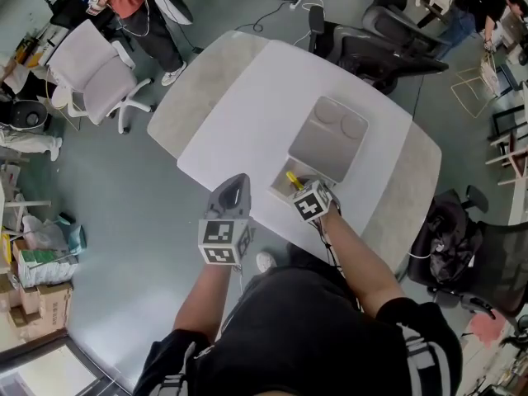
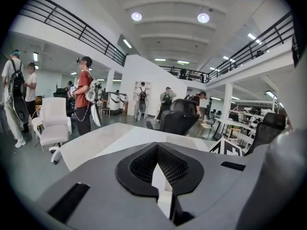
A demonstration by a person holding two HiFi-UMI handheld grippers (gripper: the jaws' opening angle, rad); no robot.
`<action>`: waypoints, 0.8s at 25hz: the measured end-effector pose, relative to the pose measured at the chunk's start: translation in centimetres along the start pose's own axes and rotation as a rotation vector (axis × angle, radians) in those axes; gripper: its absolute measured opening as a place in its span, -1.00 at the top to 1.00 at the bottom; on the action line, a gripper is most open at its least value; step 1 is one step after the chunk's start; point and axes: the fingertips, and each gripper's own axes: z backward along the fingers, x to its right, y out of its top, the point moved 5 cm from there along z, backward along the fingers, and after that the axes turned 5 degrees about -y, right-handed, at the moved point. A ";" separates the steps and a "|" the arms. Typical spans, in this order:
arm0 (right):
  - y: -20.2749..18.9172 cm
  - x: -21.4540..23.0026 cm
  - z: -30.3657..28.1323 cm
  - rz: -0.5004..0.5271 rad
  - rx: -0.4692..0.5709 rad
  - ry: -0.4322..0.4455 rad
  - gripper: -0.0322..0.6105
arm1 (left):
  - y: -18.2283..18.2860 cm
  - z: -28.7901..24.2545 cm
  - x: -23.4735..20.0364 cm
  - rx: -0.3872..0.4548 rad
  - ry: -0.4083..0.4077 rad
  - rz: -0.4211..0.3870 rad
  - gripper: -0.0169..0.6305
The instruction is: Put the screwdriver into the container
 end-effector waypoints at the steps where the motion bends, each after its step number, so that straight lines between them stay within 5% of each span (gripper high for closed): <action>1: 0.0 -0.1 -0.3 0.019 -0.014 0.001 0.69 | -0.1 0.1 -0.1 -0.001 0.008 0.002 0.92; 20: 0.0 -0.6 -4.0 0.161 -0.179 0.068 0.69 | -0.6 1.5 -1.4 0.015 0.107 0.041 0.92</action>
